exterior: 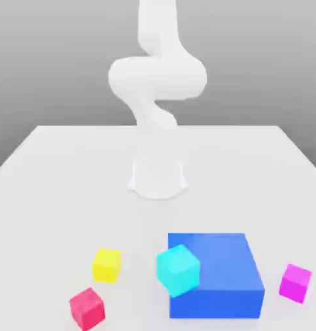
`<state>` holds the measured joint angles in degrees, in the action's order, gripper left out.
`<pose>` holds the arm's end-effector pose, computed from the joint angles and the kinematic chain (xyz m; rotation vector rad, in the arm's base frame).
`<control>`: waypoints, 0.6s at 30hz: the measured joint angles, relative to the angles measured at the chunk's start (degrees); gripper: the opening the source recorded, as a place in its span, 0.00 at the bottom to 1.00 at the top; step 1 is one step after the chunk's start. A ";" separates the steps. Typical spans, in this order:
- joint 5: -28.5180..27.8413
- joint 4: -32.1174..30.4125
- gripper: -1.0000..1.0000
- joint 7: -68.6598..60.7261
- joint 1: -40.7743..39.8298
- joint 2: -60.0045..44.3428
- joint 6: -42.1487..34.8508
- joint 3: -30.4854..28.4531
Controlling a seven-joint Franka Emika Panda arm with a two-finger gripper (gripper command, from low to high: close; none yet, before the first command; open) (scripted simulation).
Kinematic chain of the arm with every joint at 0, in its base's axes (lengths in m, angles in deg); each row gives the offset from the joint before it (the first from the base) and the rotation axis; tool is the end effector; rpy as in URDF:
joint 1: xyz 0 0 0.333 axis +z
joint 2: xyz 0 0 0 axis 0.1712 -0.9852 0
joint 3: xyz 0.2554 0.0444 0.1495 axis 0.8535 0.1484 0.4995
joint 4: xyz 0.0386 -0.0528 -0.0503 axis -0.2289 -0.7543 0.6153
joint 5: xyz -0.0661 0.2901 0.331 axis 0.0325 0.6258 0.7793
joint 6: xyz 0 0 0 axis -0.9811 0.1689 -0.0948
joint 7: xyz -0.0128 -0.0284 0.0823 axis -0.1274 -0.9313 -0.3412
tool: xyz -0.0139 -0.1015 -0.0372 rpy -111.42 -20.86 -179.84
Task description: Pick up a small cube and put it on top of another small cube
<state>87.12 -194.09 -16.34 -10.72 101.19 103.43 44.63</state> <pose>0.4447 -0.0128 0.6438 -2.4933 1.0795 -0.9510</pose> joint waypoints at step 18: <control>-0.26 -23.14 0.50 -5.37 -6.33 -38.27 25.19 -7.62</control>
<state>86.86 -217.23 -21.71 -17.05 62.92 128.63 37.01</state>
